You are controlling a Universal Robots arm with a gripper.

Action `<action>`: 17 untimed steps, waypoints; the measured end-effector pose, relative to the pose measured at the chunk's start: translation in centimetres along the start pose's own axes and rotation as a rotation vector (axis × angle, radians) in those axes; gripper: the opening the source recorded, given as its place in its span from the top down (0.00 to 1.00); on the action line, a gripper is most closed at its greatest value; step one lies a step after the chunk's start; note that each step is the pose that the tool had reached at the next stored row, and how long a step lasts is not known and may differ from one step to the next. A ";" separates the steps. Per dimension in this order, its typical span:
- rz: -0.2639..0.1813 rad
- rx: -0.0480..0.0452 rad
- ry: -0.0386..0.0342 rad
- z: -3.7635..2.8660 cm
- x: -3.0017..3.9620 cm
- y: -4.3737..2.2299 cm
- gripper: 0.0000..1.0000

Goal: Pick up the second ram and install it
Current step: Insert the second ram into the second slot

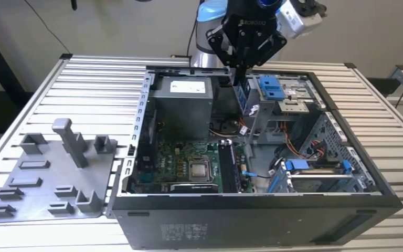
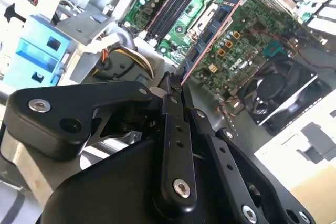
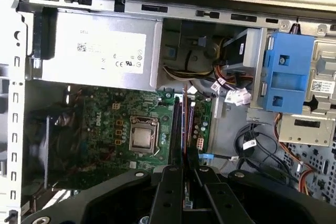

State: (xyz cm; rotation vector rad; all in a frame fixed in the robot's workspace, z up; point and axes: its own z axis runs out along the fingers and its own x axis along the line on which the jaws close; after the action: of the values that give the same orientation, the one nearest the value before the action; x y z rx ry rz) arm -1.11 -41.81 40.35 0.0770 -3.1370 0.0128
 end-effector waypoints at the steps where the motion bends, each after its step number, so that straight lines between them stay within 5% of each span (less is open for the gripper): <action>1: 0.014 -0.0001 0.0001 0.01 0.00 0.00 0.86; 6: 0.079 -0.0003 0.0006 0.06 0.00 0.00 0.86; 17: 0.082 -0.0005 -0.0055 0.41 0.01 -0.06 0.86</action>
State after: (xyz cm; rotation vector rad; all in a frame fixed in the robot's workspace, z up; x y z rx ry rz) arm -1.11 -41.88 39.94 -0.0521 -3.1433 0.0122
